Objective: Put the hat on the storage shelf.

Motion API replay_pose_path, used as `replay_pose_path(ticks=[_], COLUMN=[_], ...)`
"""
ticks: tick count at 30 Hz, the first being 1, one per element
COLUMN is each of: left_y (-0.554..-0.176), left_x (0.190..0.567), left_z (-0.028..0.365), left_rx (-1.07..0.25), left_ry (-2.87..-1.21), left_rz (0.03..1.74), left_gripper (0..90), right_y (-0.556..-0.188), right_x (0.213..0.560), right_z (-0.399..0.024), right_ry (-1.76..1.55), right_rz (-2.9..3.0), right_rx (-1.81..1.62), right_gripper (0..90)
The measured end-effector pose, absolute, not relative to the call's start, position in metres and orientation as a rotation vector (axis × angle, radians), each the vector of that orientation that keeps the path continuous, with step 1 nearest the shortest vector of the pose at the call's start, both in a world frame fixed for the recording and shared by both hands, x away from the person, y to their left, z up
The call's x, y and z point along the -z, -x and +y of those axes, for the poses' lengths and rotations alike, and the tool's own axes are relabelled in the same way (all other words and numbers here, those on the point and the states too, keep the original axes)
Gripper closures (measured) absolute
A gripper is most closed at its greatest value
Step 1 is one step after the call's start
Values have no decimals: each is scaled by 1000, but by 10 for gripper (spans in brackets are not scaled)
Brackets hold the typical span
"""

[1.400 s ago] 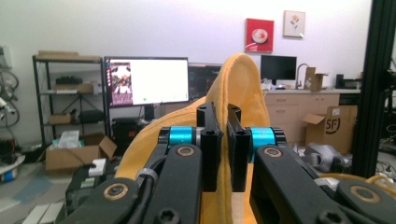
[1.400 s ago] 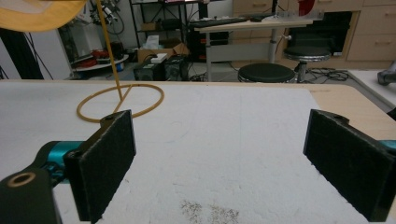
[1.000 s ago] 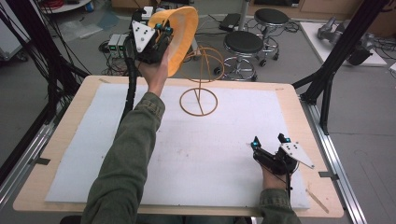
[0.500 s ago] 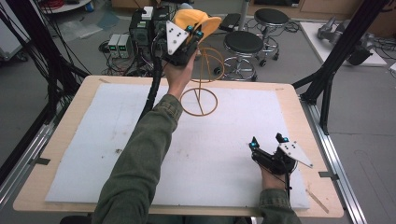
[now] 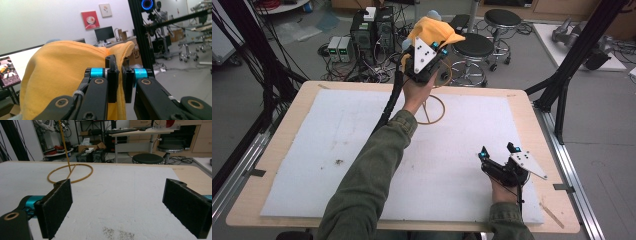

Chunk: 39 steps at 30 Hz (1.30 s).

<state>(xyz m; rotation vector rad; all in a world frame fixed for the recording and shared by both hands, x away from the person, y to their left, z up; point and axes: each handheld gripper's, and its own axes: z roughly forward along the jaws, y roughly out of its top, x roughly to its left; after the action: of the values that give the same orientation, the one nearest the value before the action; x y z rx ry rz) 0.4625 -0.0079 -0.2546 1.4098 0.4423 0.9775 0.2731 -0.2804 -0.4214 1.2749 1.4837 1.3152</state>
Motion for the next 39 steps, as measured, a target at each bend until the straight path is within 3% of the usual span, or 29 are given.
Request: replay_pose_path(ticks=[21,39], left_y=[-464,-458], left_x=[325,337], left_z=[-14,-16], left_rx=[-868,-874], left_ry=[-1522,-1572], left_rz=[499,477], left_gripper=[863,838], right_y=[-271,-268], right_x=[420,419], right_z=[-283,-285], right_ry=[-1269,-1300], right_rz=[1431,1360], right_rx=[-1311,-1289], right_gripper=[80,80])
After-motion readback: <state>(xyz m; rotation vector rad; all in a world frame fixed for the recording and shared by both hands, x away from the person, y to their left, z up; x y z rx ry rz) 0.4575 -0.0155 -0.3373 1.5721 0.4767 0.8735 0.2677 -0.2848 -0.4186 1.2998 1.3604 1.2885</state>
